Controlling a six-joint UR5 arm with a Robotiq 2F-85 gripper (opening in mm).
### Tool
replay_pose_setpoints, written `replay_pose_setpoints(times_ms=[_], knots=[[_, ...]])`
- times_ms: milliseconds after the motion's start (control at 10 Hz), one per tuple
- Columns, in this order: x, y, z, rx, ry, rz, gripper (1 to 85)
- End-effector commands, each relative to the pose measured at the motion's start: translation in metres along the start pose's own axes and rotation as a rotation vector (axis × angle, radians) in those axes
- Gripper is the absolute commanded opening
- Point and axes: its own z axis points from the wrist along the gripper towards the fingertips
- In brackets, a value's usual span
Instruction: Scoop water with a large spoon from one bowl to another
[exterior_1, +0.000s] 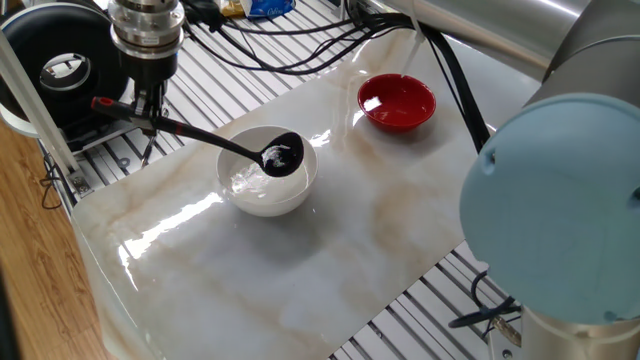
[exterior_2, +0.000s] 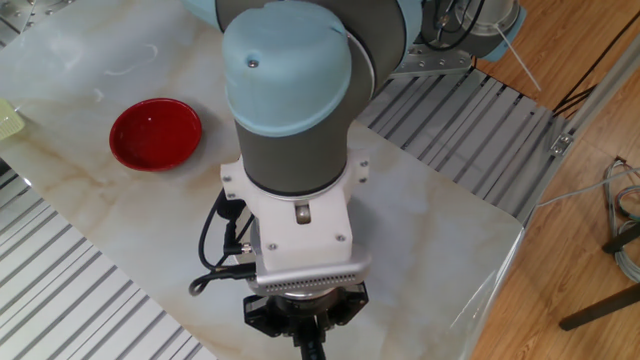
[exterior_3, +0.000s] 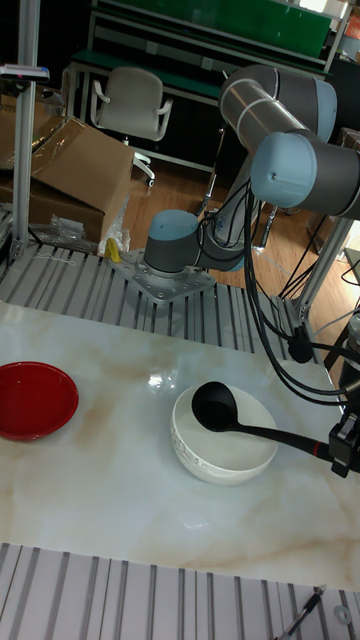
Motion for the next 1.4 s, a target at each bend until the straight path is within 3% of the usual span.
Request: replay_pose_setpoints(times_ms=[0, 200, 400, 1000, 1300], knots=[[0.001, -0.003, -0.002, 0.008, 0.005, -0.001, 1.3], [-0.004, 0.000, -0.002, -0.003, -0.014, 0.045, 1.3], [-0.009, -0.005, -0.002, 0.018, -0.032, 0.066, 1.3], [0.004, -0.010, -0.005, 0.034, -0.001, 0.022, 1.3], [0.004, -0.002, -0.013, 0.029, -0.023, 0.030, 1.3]])
